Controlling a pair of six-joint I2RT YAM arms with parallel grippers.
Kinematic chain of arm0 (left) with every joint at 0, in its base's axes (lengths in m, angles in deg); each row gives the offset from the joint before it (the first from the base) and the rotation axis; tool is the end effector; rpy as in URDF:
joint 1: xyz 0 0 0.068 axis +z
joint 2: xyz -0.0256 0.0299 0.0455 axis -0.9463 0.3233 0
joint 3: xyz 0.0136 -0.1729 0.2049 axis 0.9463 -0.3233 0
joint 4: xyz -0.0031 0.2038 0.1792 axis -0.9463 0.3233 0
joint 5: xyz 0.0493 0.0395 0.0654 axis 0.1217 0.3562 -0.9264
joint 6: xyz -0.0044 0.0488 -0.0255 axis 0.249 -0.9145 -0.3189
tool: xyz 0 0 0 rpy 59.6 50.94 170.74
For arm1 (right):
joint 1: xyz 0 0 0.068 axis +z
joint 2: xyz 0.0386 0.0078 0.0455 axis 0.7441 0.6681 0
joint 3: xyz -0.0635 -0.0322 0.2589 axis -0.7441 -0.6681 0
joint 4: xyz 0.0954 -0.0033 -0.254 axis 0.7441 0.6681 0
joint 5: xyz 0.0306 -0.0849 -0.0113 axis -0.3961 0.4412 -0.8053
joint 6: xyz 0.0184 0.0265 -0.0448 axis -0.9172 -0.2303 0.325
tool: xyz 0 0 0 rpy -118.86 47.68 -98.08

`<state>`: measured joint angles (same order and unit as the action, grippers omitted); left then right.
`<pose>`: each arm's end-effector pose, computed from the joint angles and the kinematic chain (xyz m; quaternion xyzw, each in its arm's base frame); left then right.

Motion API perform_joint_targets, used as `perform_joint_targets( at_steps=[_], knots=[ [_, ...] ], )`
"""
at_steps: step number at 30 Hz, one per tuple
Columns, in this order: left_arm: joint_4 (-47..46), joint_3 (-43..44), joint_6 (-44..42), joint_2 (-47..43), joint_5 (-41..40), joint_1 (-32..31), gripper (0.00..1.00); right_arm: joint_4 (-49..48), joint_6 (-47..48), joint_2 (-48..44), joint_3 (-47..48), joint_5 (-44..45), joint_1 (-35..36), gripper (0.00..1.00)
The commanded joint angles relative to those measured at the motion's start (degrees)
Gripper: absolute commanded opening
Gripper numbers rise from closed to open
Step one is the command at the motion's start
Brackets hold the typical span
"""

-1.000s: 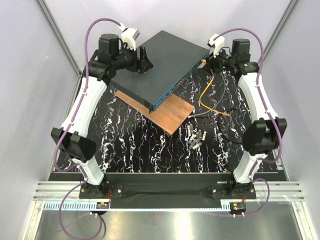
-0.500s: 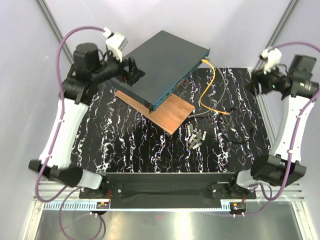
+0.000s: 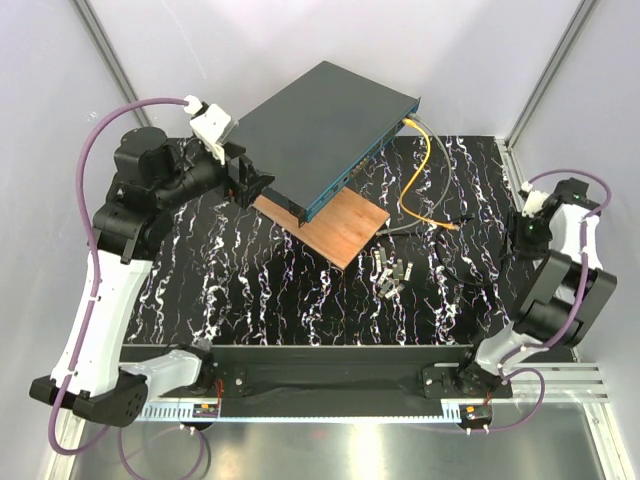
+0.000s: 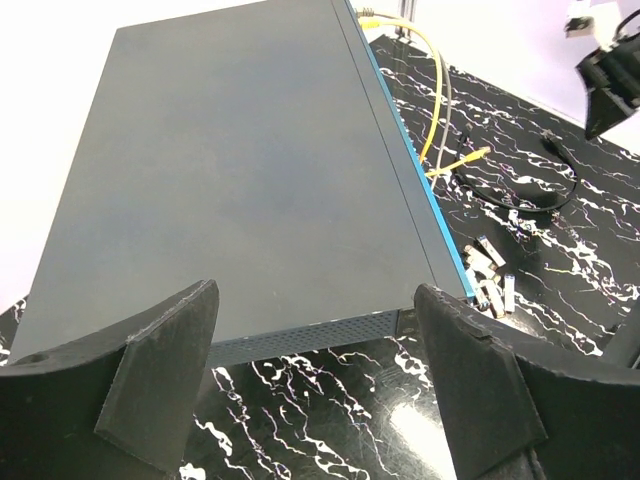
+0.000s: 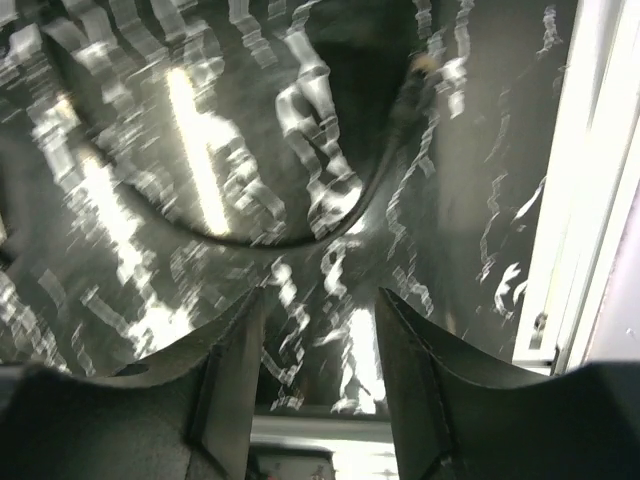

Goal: Insert the plug into the switch port

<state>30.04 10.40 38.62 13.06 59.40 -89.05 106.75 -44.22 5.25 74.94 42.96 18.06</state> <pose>0.2010 -0.0830 0.4995 0.3179 0.6932 -0.2317 0.6039 0.2798 -0.1513 0.2410 0.0174 0.9824 0.0377 0.1822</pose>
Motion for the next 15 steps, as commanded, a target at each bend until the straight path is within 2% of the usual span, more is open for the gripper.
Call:
perform_joint_targets(
  at_steps=[1, 12, 13, 15],
  knots=[
    [-1.0, 1.7, 0.6, 1.5, 1.6, -0.1, 0.86, -9.5, -5.1, 4.5, -0.1, 5.3, 0.1, 0.53],
    [-1.9, 5.3, 4.5, 5.4, 0.4, -0.1, 0.86, -14.9, -6.2, 17.2, 1.9, 6.5, 0.2, 0.51],
    [-2.1, 5.8, 4.8, 5.7, 0.5, -0.1, 0.86, -15.2, -6.2, 18.2, 2.0, 6.5, 0.1, 0.5],
    [-2.1, 6.3, 5.1, 6.6, 0.7, -0.2, 0.86, -16.1, -6.3, 19.4, 1.9, 6.7, 0.1, 0.41]
  ],
)
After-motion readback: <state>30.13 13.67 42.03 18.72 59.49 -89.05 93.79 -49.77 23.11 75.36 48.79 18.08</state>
